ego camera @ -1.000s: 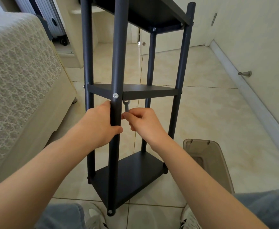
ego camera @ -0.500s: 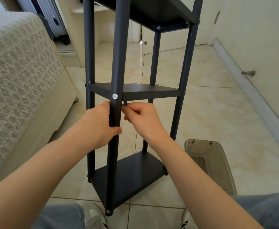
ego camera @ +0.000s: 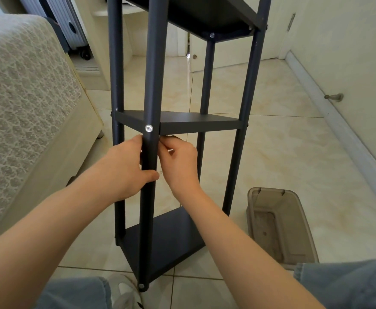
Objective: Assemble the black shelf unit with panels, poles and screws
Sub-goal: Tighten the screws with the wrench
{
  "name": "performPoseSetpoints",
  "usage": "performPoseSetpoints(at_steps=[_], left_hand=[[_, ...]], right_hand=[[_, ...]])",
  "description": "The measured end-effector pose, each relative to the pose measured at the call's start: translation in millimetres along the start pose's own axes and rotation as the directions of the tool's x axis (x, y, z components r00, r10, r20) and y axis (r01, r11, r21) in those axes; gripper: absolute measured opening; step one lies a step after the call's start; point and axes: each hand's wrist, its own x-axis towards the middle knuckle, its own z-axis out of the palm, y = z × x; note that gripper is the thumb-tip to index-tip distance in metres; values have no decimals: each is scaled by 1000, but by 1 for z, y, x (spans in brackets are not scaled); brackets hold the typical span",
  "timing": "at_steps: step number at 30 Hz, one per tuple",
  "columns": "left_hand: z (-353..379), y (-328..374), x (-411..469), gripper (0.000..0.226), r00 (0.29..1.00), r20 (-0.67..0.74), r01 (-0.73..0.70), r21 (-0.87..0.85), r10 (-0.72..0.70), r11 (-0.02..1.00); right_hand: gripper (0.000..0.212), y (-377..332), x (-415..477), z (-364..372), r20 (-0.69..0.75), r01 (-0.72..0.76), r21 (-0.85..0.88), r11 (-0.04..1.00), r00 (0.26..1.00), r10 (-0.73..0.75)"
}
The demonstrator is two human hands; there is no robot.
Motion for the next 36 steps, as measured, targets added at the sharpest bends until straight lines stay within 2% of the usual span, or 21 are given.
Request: performPoseSetpoints(at_steps=[8, 14, 21, 36], left_hand=[[-2, -1, 0, 55, 1000, 6, -1, -9, 1, 1000], [-3, -4, -1, 46, 1000, 4, 4, -10, -4, 1000], [-4, 1, -7, 52, 1000, 30, -1, -27, 2, 1000], [-7, 8, -11, 51, 999, 47, -6, 19, 5, 1000]], right_hand=[[18, 6, 1, 10, -42, 24, 21, 999, 999, -23], [23, 9, -4, -7, 104, -40, 29, 999, 994, 37], [23, 8, -11, -26, 171, -22, -27, 999, 985, 27], [24, -5, -2, -30, 141, 67, -105, 992, 989, -52]])
